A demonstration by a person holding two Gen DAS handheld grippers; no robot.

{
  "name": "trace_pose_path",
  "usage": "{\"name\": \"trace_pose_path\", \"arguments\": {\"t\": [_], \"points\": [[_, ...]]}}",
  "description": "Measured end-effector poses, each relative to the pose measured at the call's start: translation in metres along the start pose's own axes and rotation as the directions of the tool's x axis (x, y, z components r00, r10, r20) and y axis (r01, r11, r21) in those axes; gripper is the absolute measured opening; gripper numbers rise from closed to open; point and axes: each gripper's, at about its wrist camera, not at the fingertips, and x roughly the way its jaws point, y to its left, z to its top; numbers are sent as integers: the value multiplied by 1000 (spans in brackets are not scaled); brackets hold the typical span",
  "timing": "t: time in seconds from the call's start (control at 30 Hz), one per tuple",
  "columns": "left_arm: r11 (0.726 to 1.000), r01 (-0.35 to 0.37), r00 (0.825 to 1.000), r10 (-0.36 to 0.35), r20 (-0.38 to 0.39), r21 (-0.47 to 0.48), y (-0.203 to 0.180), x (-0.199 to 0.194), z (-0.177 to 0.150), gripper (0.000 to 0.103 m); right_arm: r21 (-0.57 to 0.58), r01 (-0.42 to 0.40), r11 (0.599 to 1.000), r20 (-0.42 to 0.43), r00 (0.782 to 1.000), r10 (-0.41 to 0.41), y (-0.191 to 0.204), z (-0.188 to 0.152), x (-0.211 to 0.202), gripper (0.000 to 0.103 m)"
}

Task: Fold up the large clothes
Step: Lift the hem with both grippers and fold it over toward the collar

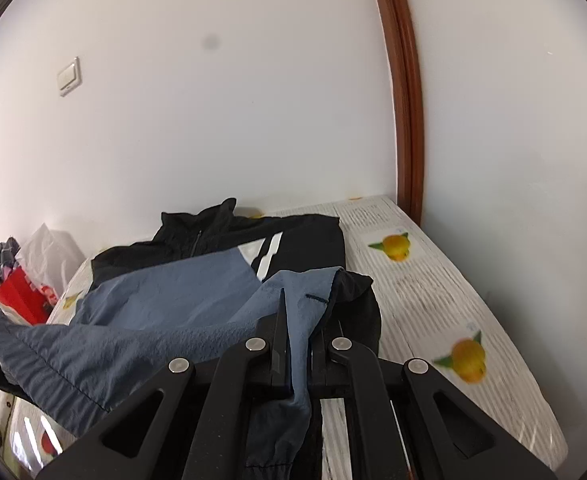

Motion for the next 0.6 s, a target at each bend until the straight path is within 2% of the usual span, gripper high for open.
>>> {"name": "trace_pose_path", "arguments": {"t": [0.3, 0.6], "points": [[999, -21, 998, 22, -57, 25, -17, 67, 26, 5, 14, 9, 1000, -44, 999, -8, 5, 30, 66, 4], [1000, -29, 987, 29, -156, 8, -22, 134, 27, 8, 21, 24, 999, -106, 994, -22, 7, 38, 133, 6]]}}
